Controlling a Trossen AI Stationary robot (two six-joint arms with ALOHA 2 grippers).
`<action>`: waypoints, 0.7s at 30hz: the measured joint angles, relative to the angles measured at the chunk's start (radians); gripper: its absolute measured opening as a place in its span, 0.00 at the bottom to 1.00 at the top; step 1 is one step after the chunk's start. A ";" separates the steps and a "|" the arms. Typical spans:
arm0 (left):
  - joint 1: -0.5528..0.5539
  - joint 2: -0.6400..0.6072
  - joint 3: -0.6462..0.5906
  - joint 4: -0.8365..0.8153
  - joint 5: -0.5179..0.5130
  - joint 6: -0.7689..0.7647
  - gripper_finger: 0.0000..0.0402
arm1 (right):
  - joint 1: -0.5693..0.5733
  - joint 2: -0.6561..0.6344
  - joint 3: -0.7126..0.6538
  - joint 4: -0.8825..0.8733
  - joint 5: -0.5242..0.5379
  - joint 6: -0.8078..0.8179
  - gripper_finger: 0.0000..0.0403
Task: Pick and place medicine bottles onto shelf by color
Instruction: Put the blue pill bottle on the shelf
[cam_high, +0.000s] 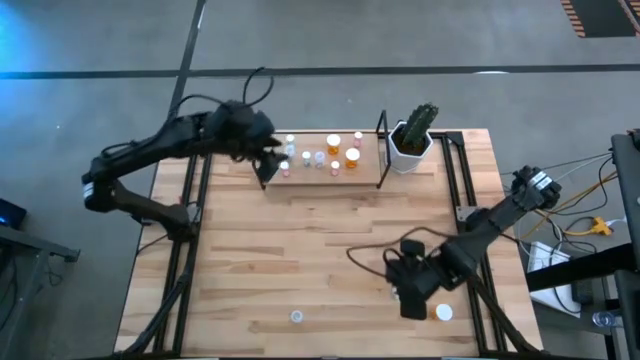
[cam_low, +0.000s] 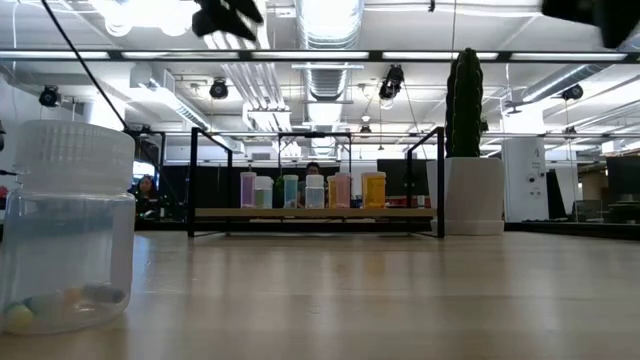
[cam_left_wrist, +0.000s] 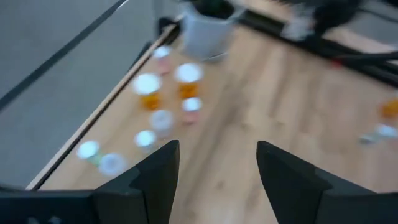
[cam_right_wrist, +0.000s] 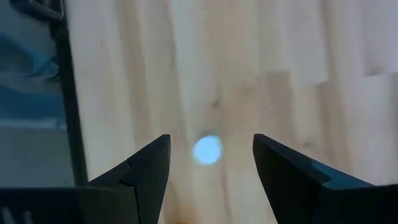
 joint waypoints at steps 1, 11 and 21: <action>-0.033 -0.019 -0.001 0.001 0.000 0.000 0.49 | 0.013 0.000 -0.021 0.016 -0.006 0.023 0.54; -0.370 -0.135 -0.058 0.002 -0.007 -0.047 0.49 | 0.039 0.005 -0.200 0.232 -0.019 0.183 0.54; -0.459 -0.180 -0.212 0.003 -0.012 -0.224 0.49 | 0.050 0.025 -0.285 0.281 -0.046 0.199 0.54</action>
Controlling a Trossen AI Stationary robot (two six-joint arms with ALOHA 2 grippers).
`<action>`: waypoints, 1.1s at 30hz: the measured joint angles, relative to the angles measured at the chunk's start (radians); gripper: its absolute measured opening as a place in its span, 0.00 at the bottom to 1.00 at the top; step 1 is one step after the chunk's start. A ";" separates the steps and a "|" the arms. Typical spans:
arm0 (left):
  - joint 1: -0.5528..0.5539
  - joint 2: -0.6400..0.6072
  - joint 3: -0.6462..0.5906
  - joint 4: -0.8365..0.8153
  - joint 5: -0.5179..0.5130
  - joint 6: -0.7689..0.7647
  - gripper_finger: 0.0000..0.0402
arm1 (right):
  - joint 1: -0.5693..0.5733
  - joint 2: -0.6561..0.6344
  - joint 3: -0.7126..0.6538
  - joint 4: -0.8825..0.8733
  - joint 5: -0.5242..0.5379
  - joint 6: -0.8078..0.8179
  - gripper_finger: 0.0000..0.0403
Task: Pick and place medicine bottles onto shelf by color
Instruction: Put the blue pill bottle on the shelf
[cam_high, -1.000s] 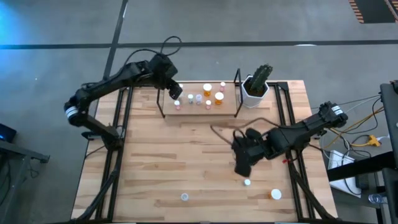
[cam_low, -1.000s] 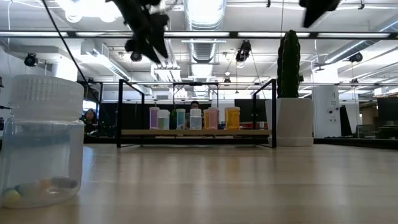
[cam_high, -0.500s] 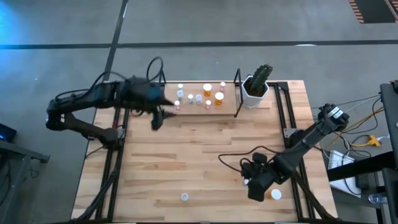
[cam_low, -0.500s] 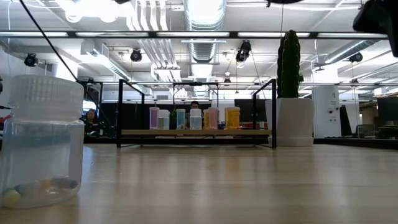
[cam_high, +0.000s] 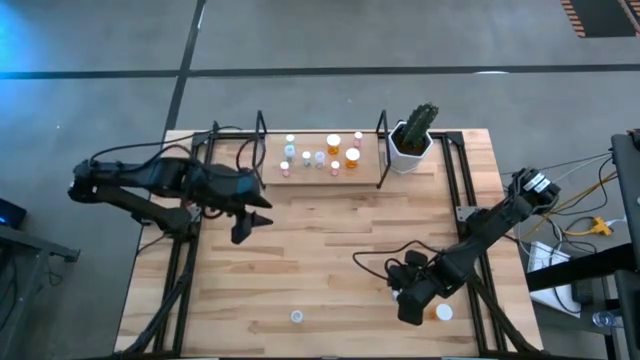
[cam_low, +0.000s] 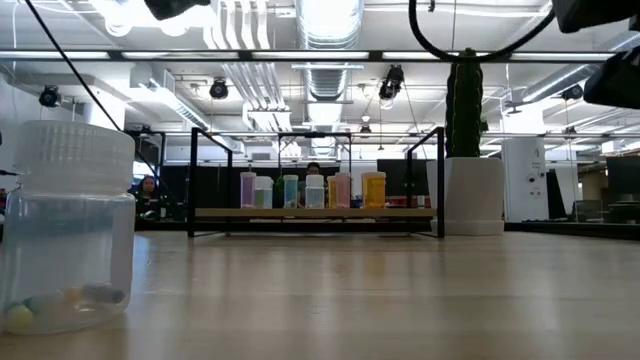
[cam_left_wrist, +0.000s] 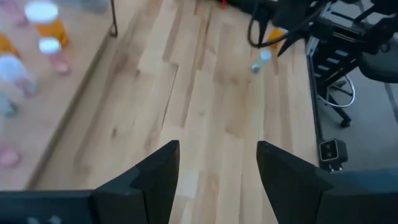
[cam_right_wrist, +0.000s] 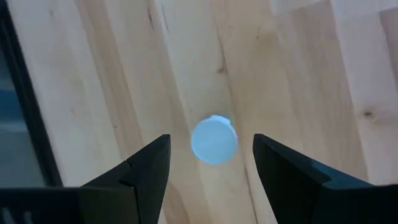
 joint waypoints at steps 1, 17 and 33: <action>-0.004 -0.005 -0.014 0.002 0.000 -0.013 0.49 | 0.001 0.002 -0.005 0.003 0.000 -0.005 0.54; -0.028 -0.031 -0.079 0.004 0.000 -0.065 0.49 | 0.002 0.099 0.009 0.004 0.002 -0.011 0.33; -0.150 -0.116 -0.190 -0.095 -0.067 -0.180 0.49 | -0.313 0.145 0.357 -0.011 0.001 -0.103 0.25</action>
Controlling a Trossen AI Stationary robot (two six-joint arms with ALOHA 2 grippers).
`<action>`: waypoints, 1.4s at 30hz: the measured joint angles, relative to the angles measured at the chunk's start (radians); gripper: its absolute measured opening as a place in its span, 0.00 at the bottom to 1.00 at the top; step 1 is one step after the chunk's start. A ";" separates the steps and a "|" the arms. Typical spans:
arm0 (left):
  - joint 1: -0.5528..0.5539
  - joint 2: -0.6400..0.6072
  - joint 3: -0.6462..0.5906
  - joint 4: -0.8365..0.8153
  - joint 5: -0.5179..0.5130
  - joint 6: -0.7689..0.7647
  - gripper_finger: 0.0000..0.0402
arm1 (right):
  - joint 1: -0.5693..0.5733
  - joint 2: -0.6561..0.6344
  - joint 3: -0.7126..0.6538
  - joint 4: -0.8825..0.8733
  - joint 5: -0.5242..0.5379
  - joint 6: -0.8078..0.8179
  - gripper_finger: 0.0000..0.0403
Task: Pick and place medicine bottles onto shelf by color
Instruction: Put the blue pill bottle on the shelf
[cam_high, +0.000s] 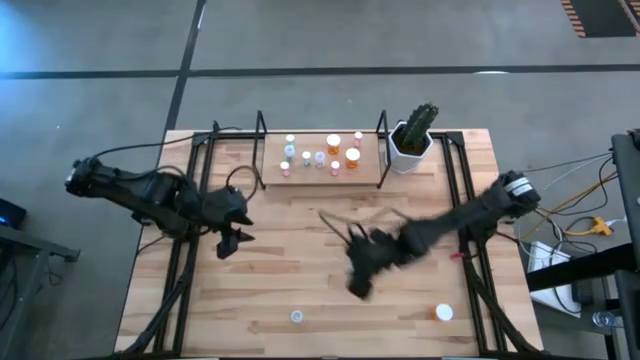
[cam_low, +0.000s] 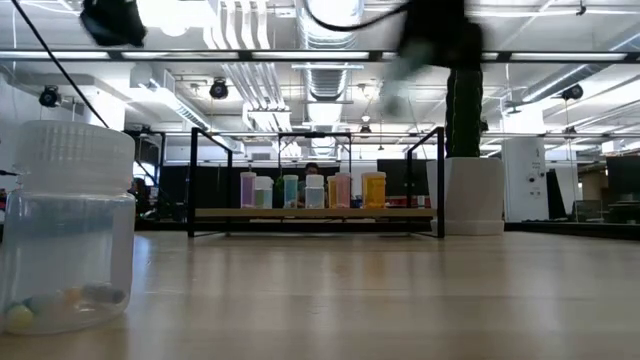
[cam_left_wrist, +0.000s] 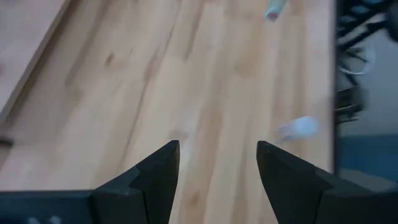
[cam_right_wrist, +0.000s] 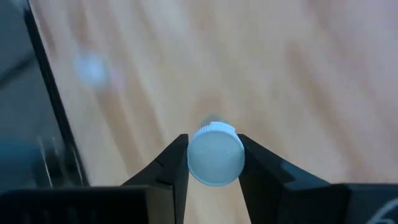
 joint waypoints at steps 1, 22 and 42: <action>-0.017 -0.016 -0.036 0.003 -0.025 -0.027 0.49 | -0.049 0.019 0.051 0.000 0.001 -0.037 0.25; -0.087 -0.141 -0.358 0.244 -0.136 -0.414 0.49 | -0.840 0.525 0.911 -0.396 -0.005 -0.547 0.25; -0.085 -0.027 -0.359 0.335 -0.274 -0.563 0.49 | -1.006 0.523 0.765 -0.499 -0.053 -0.763 0.25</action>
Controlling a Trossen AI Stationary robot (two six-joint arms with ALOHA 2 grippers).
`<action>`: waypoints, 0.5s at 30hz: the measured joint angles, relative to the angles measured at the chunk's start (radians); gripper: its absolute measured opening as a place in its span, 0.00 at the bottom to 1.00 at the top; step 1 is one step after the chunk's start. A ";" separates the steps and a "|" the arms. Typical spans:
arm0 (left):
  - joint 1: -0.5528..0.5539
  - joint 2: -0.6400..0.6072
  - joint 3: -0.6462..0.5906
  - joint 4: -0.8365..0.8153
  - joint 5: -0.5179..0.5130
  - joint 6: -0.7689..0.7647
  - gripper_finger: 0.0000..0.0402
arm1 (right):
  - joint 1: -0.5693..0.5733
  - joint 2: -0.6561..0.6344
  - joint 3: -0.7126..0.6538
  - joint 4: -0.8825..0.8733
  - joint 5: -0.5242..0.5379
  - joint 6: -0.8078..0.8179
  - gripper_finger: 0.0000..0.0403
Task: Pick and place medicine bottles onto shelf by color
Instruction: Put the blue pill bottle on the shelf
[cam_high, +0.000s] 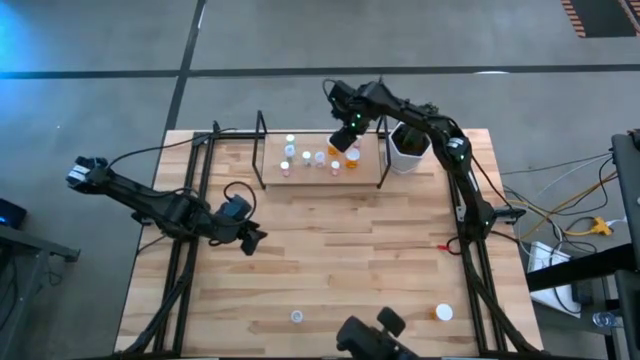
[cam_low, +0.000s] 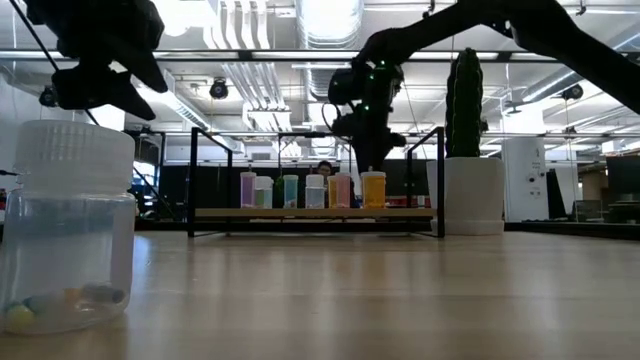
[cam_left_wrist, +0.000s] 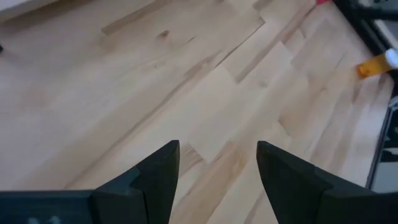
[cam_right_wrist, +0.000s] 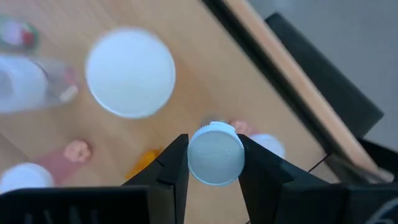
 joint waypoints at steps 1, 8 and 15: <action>0.000 0.002 0.000 0.006 -0.001 -0.001 0.49 | 0.001 0.000 -0.015 -0.001 0.000 0.000 0.25; 0.000 -0.022 0.004 0.004 0.042 0.028 0.49 | 0.001 0.000 -0.077 0.017 0.008 0.018 0.25; 0.000 -0.056 0.005 0.004 0.058 0.071 0.49 | 0.005 0.000 -0.083 0.009 0.008 0.017 0.26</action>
